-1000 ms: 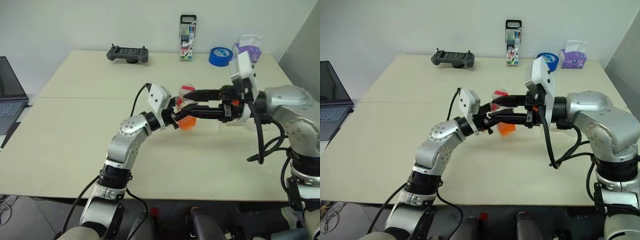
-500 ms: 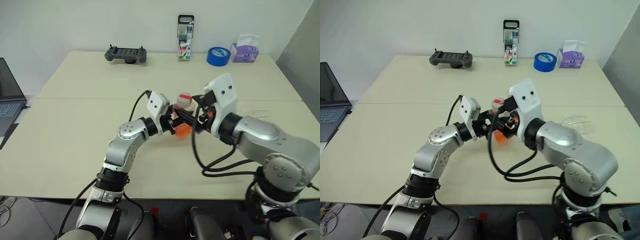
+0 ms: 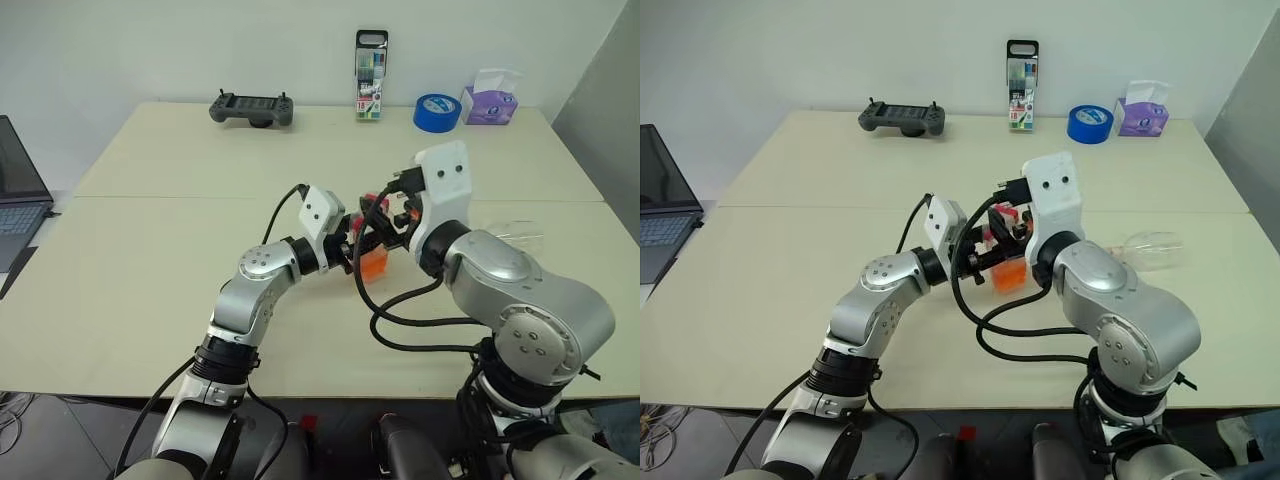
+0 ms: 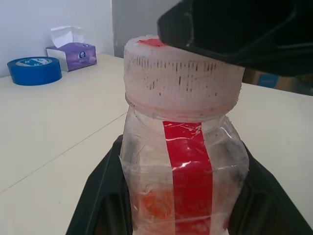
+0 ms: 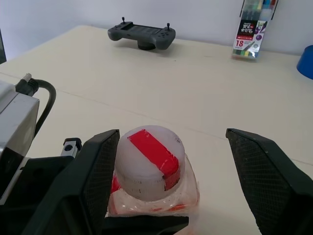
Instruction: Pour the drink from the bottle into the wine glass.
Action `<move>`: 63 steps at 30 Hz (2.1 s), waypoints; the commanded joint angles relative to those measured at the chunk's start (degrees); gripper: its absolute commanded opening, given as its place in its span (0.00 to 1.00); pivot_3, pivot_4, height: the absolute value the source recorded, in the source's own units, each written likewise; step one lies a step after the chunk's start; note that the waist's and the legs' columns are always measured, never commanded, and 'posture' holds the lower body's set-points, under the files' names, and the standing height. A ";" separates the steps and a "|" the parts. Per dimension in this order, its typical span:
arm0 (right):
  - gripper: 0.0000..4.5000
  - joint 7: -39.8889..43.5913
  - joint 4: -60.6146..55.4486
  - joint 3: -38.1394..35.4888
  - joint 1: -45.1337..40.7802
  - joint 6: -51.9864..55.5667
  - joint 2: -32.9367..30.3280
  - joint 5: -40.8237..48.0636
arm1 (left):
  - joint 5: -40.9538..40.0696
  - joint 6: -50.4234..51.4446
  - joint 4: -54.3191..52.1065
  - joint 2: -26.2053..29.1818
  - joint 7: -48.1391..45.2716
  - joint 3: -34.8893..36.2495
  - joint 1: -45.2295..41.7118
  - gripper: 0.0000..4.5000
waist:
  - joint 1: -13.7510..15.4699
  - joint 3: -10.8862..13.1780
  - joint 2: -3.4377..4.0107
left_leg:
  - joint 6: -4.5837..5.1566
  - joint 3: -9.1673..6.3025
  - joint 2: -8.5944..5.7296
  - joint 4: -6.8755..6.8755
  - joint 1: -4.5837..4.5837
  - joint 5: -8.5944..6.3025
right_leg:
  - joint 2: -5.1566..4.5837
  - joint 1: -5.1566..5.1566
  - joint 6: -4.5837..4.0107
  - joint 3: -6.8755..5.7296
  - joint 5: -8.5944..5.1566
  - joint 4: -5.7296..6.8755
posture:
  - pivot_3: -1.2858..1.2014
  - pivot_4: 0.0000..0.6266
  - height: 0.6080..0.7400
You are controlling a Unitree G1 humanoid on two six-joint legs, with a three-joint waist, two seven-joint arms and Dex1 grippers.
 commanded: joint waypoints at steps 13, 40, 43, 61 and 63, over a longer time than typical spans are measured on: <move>0.82 2.31 -0.50 0.91 -0.75 1.36 2.46 -2.43 | -0.24 -1.47 -2.37 -0.20 0.35 0.65 -1.30 0.40 | -0.01 0.00 0.00 | 0.00 0.00 0.00 0.00 0.00 0.00 | 0.00 0.00 0.00 0.00 0.00 0.00 | 0.52 0.24 1.00; 0.41 65.27 31.88 5.21 -4.02 -37.24 -32.87 9.15 | -0.11 -2.14 -1.16 0.45 0.03 1.86 -3.22 0.40 | -0.46 0.08 0.03 | 0.08 0.25 -0.10 0.00 -0.01 -0.04 | 0.18 0.08 0.01 0.09 0.00 -0.20 | 0.52 0.24 1.00; 0.41 67.29 36.13 9.61 -6.73 -40.90 -34.04 5.88 | 0.17 -2.36 -1.32 0.82 0.62 1.90 -3.08 0.40 | -0.88 0.08 0.03 | 0.09 0.25 0.07 -0.01 0.12 -0.04 | 0.31 0.07 0.01 0.14 0.00 -0.07 | 0.52 0.24 1.00; 1.00 47.31 19.86 5.33 0.07 -34.10 -31.15 3.59 | 1.18 -4.63 2.73 -0.64 0.83 1.02 -4.85 0.40 | 0.27 0.08 0.04 | 0.04 0.03 -0.07 0.07 -0.03 -0.01 | -0.11 0.04 0.00 0.01 0.00 -0.07 | 0.52 0.24 1.00; 1.00 41.92 18.00 3.46 0.72 -31.65 -28.82 3.62 | 1.18 -4.78 3.08 -0.88 0.78 0.88 -5.05 0.40 | 0.17 0.08 0.04 | 0.04 0.02 -0.07 0.07 -0.02 -0.01 | -0.11 0.04 0.00 0.00 0.00 -0.05 | 0.52 0.24 1.00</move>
